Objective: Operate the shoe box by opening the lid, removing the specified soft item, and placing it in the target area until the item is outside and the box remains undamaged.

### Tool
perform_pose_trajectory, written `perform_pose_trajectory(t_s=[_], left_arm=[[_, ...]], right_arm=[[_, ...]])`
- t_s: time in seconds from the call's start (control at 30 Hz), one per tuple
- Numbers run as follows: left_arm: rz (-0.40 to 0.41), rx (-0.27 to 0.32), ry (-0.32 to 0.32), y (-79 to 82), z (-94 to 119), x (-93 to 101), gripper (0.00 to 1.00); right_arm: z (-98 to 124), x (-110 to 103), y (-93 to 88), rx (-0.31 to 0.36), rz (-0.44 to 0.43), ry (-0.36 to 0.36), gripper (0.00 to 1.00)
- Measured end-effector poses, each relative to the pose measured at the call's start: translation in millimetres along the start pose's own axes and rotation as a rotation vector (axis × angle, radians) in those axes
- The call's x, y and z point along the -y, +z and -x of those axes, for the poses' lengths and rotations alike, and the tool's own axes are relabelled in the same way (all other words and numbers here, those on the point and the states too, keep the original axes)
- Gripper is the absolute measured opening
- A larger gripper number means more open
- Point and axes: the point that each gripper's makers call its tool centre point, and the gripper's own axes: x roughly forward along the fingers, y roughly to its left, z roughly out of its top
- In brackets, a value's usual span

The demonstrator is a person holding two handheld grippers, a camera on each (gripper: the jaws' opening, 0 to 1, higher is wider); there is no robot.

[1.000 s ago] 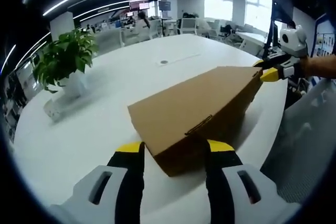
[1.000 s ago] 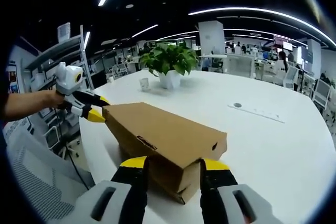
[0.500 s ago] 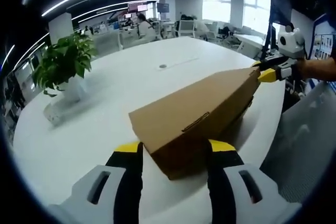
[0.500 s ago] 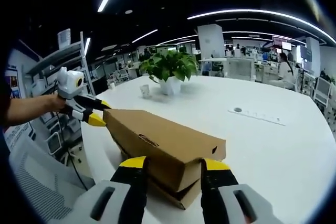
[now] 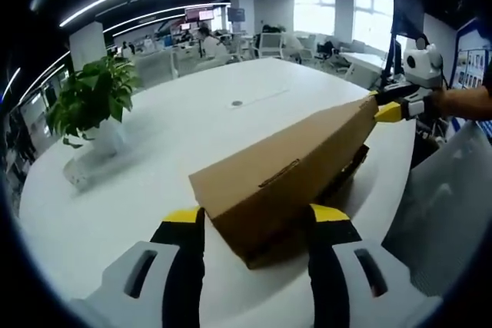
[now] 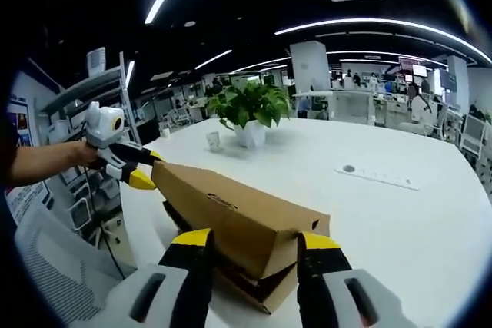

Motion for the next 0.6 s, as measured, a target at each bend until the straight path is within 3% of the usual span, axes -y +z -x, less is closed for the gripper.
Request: perform_pose_trajectory(t_s=[0.6], left_arm=[[-0.002, 0.056, 0.022, 30.5, 0.1, -11.7, 0.53]], right_arm=[[-3.5, 5.1, 23.7, 0.048, 0.066, 0.004, 0.45]])
